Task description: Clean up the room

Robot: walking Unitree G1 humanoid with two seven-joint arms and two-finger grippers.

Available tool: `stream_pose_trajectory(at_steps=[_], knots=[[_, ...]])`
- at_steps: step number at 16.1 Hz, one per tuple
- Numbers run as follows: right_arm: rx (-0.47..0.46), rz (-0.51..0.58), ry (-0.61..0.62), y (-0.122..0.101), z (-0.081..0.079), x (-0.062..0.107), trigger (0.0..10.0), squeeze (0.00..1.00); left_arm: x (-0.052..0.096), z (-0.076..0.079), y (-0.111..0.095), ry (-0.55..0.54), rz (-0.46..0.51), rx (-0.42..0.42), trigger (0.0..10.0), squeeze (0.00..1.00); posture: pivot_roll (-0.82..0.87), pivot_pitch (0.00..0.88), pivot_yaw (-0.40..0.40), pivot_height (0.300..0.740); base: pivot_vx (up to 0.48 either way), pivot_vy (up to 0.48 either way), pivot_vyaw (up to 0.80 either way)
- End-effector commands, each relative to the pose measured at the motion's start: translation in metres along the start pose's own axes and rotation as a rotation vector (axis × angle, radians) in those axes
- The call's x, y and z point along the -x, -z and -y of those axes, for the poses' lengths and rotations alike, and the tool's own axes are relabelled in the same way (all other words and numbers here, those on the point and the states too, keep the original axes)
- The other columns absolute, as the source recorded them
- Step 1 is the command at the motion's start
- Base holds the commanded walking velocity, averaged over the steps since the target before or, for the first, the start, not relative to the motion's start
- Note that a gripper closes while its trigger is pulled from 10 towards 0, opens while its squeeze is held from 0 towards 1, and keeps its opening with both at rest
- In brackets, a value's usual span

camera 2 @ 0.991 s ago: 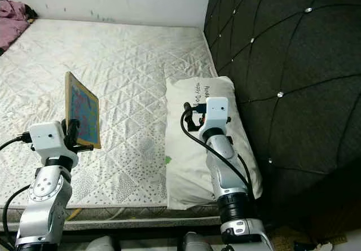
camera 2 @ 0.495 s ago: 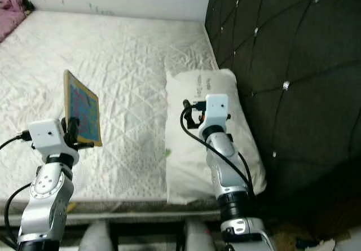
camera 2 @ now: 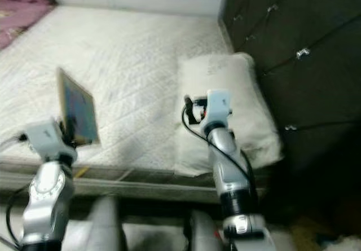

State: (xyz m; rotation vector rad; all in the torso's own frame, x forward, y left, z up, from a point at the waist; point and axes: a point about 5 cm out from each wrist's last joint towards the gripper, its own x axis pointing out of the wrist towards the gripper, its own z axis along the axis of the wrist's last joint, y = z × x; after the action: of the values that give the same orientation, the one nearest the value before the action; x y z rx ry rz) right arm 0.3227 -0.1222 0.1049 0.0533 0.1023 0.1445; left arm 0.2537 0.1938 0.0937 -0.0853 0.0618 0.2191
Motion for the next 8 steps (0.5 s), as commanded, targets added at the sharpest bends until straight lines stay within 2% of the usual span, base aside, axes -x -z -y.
stream_pose_trajectory(at_steps=[1,8], knots=[[0.006,0.020,-0.006,-0.0079,-0.0016,-0.0037,10.0,0.00,-0.0055,0.0018,-0.0149,0.012,0.058,0.009,10.0,0.00,-0.06,0.028,-0.066,0.637,0.000,0.000,0.00],[0.016,0.025,-0.014,-0.0089,-0.0018,-0.0038,10.0,0.00,-0.0068,0.0029,-0.0163,0.017,0.061,0.028,10.0,0.00,-0.07,0.026,-0.073,0.637,0.000,0.000,0.00]])
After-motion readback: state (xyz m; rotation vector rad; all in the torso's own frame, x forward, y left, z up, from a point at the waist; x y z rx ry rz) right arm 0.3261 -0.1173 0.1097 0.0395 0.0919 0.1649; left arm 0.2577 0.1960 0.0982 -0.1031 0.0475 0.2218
